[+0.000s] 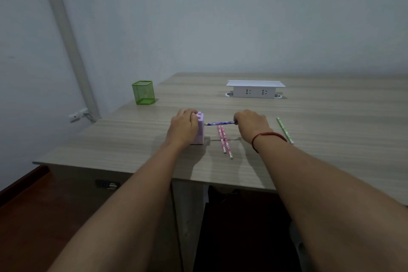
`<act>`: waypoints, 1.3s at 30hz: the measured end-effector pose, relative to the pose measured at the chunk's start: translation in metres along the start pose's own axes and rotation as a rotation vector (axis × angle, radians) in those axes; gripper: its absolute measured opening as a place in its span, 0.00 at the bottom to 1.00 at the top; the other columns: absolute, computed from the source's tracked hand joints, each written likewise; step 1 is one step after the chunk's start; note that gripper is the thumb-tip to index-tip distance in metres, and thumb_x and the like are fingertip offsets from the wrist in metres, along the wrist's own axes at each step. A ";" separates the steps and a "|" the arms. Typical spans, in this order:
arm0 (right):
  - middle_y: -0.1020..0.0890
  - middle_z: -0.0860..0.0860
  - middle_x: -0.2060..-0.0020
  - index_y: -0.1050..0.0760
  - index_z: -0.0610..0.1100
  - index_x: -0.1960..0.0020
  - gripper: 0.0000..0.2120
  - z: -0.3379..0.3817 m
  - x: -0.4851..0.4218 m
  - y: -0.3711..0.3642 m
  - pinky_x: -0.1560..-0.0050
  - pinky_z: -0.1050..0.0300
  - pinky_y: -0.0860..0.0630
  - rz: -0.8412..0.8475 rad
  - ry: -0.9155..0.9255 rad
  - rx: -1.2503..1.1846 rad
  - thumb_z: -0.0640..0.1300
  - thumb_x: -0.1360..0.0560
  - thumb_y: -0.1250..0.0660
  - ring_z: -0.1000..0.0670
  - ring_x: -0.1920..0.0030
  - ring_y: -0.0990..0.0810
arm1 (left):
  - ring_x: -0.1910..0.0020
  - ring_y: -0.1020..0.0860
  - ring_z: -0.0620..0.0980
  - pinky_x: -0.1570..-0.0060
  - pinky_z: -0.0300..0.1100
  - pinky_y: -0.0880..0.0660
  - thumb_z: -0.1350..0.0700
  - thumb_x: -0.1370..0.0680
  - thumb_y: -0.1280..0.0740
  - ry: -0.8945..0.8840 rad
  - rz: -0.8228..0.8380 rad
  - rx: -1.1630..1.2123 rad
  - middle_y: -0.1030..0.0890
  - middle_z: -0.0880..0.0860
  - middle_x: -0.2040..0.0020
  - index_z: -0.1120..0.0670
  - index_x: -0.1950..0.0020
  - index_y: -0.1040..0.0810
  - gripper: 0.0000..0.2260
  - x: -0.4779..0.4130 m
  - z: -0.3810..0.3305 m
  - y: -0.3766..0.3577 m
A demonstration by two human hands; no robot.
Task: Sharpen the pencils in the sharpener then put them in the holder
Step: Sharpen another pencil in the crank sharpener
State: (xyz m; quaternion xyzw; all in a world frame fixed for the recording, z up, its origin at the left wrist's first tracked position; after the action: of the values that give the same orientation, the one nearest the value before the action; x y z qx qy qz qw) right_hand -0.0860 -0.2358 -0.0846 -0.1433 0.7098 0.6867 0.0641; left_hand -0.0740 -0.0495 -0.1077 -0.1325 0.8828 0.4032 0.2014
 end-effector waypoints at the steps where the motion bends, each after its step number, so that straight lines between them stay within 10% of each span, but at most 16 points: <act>1: 0.22 0.44 0.43 0.25 0.43 0.38 0.15 0.000 0.000 0.000 0.39 0.47 0.27 0.002 -0.001 -0.008 0.32 0.20 0.43 0.43 0.43 0.22 | 0.38 0.28 0.56 0.38 0.45 0.35 0.60 0.19 0.47 -0.001 -0.005 0.003 0.24 0.59 0.38 0.58 0.39 0.24 0.15 0.000 0.000 0.000; 39: 0.19 0.40 0.47 0.20 0.39 0.43 0.12 0.032 -0.010 -0.004 0.47 0.52 0.25 0.039 0.134 -0.176 0.34 0.20 0.41 0.41 0.46 0.21 | 0.41 0.26 0.58 0.40 0.49 0.31 0.58 0.19 0.45 -0.040 -0.059 -0.090 0.23 0.59 0.41 0.59 0.41 0.23 0.14 0.005 -0.010 0.001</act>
State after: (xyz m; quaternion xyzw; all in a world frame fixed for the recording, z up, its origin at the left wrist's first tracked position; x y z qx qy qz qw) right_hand -0.0788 -0.2033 -0.0871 -0.1803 0.6521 0.7363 -0.0096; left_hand -0.0813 -0.0566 -0.1033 -0.1595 0.8551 0.4391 0.2248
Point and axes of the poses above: each hand's wrist, its own x-axis away from the middle knuckle, its own y-axis out of the back of the hand, z = x × y, the point moved 3 cm from there along -x, towards the middle knuckle
